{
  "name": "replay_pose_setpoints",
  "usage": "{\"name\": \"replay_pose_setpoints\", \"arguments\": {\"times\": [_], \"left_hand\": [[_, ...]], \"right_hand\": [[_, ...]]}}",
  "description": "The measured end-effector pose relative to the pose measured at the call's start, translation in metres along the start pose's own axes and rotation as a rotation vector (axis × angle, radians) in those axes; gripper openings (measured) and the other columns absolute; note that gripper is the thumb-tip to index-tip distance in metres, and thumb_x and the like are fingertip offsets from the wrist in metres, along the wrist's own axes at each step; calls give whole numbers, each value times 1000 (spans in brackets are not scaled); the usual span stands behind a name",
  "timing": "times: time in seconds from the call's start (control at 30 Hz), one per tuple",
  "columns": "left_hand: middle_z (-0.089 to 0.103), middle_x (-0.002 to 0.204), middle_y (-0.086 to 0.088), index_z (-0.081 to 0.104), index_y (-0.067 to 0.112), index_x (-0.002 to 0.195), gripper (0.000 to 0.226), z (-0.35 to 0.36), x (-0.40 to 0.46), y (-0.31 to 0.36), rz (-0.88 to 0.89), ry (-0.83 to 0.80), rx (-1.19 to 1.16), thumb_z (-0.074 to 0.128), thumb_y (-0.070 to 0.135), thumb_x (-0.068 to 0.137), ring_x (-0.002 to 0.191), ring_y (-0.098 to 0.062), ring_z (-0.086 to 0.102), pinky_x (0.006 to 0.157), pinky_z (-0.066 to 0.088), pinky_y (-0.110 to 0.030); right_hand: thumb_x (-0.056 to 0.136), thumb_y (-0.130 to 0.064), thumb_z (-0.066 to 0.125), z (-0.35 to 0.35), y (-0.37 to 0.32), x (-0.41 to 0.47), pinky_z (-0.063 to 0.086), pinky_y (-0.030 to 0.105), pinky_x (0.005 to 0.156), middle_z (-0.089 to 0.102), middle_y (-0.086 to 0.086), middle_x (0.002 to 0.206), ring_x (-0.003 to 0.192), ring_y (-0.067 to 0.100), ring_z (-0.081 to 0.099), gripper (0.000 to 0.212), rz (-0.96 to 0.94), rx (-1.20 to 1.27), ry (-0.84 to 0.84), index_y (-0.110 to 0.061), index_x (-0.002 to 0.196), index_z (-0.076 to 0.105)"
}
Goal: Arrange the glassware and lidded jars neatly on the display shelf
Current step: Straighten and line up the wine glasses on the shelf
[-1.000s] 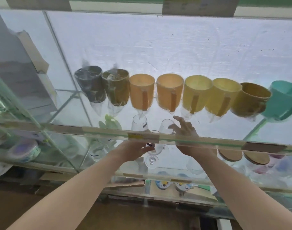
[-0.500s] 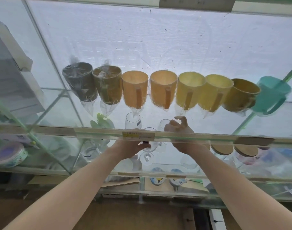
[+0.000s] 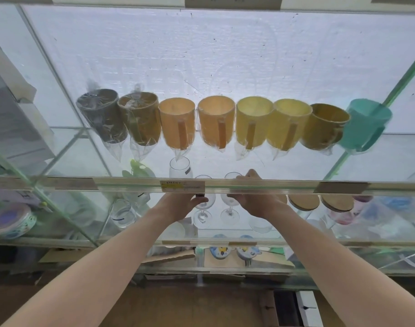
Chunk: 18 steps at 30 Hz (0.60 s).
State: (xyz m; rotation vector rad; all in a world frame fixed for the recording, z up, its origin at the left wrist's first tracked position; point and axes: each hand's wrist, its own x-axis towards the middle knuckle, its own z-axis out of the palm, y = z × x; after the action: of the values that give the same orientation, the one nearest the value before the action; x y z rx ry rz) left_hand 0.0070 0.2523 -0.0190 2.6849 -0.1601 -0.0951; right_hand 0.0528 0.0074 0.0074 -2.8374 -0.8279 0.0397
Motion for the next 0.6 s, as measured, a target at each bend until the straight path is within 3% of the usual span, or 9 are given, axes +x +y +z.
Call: {"name": "replay_pose_setpoints", "arguments": {"times": [0.1, 0.23, 0.37, 0.47, 0.6], "left_hand": [[59, 96, 7, 60, 22, 98, 26, 3, -1, 3, 34, 14, 8, 54, 47, 99, 83, -17, 53, 74, 37, -29], [57, 91, 9, 59, 23, 89, 25, 6, -2, 12, 59, 40, -7, 56, 46, 99, 81, -17, 53, 72, 40, -31], [60, 88, 7, 64, 19, 92, 30, 8, 0, 21, 55, 61, 3, 55, 46, 99, 79, -17, 55, 70, 40, -30], [63, 88, 6, 67, 17, 91, 32, 11, 1, 25, 49, 81, 2, 56, 46, 99, 77, -16, 54, 70, 39, -29], [63, 84, 7, 68, 16, 89, 32, 16, 3, 30, 53, 139, 19, 60, 46, 97, 74, -14, 53, 68, 39, -28]], "right_hand": [[98, -50, 55, -2, 5, -9, 20, 17, 54, 43, -2, 100, 72, 14, 48, 21, 43, 48, 19, -33, 90, 44], [99, -47, 55, -5, 11, -16, 21, 18, 55, 46, 4, 102, 78, 17, 45, 19, 31, 64, 19, -29, 91, 55], [99, -45, 56, -2, 18, -19, 20, 17, 56, 49, 4, 97, 71, 3, 39, 22, 18, 80, 46, -23, 93, 58], [100, -41, 57, -1, 18, -22, 16, 14, 56, 54, 4, 90, 76, 15, 41, 24, -6, 61, 87, -19, 92, 60], [100, -41, 58, 1, 22, -22, 18, 15, 57, 57, 5, 88, 90, 16, 40, 26, 5, 82, 75, -16, 92, 63]]}}
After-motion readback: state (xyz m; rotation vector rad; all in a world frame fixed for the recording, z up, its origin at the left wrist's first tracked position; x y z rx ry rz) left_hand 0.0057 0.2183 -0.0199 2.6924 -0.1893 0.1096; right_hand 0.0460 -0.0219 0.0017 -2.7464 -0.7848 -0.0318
